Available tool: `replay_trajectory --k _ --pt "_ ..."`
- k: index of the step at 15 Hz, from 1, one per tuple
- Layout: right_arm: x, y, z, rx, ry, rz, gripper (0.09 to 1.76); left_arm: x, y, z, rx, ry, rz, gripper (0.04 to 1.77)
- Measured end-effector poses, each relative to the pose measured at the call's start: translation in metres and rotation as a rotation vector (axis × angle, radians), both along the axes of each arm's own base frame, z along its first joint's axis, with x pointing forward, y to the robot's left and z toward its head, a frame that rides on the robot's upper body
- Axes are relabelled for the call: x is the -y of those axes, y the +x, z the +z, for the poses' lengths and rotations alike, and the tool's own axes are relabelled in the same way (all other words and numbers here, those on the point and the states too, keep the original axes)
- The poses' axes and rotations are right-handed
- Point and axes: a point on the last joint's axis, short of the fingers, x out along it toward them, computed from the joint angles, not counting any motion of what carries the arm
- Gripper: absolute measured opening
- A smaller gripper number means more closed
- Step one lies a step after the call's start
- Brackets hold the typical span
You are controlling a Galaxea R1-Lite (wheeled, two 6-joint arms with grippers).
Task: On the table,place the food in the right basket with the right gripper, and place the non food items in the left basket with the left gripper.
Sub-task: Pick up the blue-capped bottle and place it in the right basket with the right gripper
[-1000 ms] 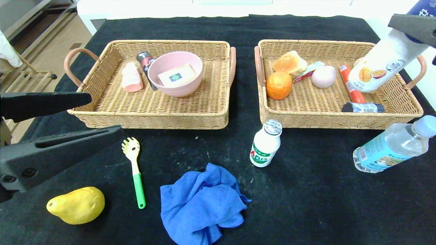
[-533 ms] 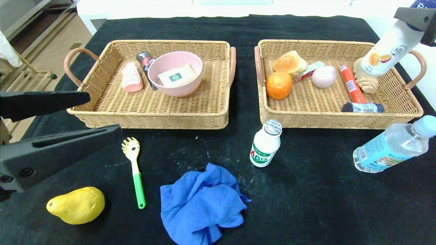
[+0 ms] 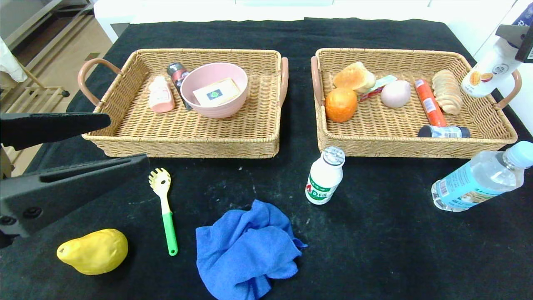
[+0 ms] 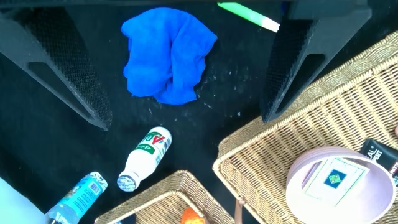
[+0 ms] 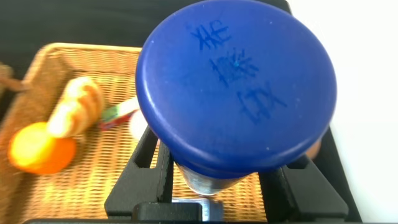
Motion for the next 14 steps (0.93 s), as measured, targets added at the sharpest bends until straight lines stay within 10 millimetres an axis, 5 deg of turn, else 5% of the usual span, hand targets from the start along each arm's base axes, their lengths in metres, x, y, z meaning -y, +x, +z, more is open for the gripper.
replay_trajectory --k 14 --pt "0.043 0.046 -0.041 -0.127 0.11 -0.102 0.82 0.0 0.0 0.0 0.003 0.0 0.0 1.72"
